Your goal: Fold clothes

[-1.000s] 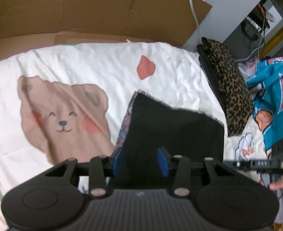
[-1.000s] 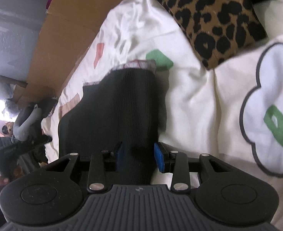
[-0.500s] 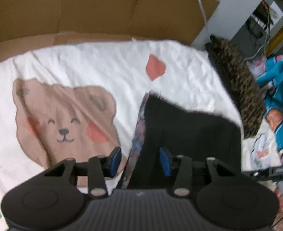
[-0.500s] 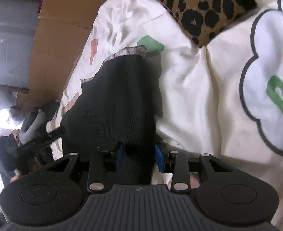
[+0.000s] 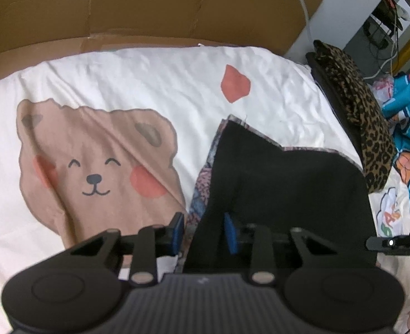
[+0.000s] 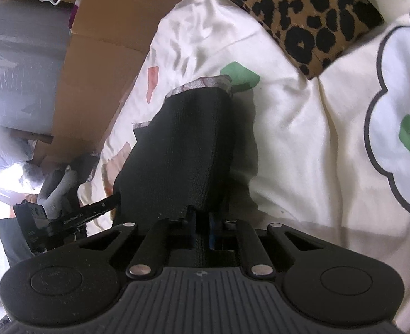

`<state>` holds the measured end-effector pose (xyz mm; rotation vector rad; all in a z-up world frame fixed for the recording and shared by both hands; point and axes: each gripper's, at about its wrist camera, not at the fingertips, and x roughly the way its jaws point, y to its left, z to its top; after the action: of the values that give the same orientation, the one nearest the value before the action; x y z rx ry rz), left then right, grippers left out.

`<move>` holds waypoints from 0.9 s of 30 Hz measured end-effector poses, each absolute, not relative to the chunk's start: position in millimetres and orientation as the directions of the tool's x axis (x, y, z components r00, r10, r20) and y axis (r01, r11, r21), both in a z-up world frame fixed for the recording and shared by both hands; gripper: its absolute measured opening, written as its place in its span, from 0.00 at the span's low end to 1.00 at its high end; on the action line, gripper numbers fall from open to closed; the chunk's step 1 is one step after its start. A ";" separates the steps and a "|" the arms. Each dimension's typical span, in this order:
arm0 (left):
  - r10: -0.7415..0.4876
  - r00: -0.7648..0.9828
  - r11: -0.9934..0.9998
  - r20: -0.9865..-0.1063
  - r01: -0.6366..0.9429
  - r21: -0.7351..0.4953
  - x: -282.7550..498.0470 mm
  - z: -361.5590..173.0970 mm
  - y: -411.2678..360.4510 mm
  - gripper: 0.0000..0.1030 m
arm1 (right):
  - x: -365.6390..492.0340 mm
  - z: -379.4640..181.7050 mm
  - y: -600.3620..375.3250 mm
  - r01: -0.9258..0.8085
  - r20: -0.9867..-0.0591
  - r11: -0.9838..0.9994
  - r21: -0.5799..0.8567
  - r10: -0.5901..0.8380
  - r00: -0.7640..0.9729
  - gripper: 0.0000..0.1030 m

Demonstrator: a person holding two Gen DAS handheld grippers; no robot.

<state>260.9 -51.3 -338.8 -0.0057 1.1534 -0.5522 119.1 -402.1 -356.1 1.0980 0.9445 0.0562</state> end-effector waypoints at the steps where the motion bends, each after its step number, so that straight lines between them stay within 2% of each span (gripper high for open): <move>1: -0.415 0.285 0.869 -0.864 0.404 -0.285 261.3 -338.9 -51.3 0.34 | 118.4 -358.4 -401.9 0.400 -0.627 0.497 0.770 0.473 0.619 0.11; 2: -0.413 0.282 0.870 -0.866 0.403 -0.284 261.6 -338.6 -51.6 0.34 | 117.7 -360.7 -401.7 0.405 -0.633 0.499 0.766 0.473 0.613 0.13; 4: -0.409 0.284 0.868 -0.867 0.414 -0.274 260.9 -337.7 -52.1 0.37 | 116.3 -365.8 -400.1 0.412 -0.625 0.479 0.775 0.485 0.611 0.31; 6: -0.413 0.283 0.867 -0.866 0.413 -0.279 261.4 -338.7 -49.9 0.39 | 115.7 -370.2 -397.7 0.412 -0.611 0.458 0.788 0.498 0.616 0.36; 12: -0.433 0.275 0.863 -0.858 0.402 -0.306 262.7 -341.8 -44.6 0.41 | 122.6 -383.3 -387.1 0.426 -0.635 0.475 0.770 0.507 0.583 0.37; 16: -0.435 0.270 0.864 -0.859 0.395 -0.313 264.4 -343.8 -43.8 0.46 | 129.0 -388.5 -387.7 0.422 -0.616 0.450 0.787 0.521 0.591 0.37; 20: -0.442 0.268 0.863 -0.856 0.389 -0.324 265.1 -346.1 -41.8 0.48 | 129.4 -393.8 -387.2 0.409 -0.594 0.434 0.803 0.517 0.617 0.31; 22: -0.445 0.268 0.861 -0.854 0.389 -0.327 264.9 -346.5 -41.3 0.48 | 129.2 -393.4 -384.3 0.402 -0.597 0.447 0.799 0.511 0.619 0.13; 24: -0.445 0.269 0.862 -0.854 0.388 -0.327 264.6 -346.6 -41.1 0.48 | 129.1 -391.8 -384.1 0.397 -0.587 0.439 0.806 0.516 0.623 0.07; 27: -0.443 0.271 0.863 -0.854 0.389 -0.324 264.0 -346.0 -41.3 0.48 | 128.8 -383.0 -385.9 0.361 -0.556 0.430 0.827 0.531 0.640 0.07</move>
<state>264.0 -41.3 -346.0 -0.0537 1.1689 -0.5605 128.8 -385.9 -383.0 1.1668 0.9245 0.1270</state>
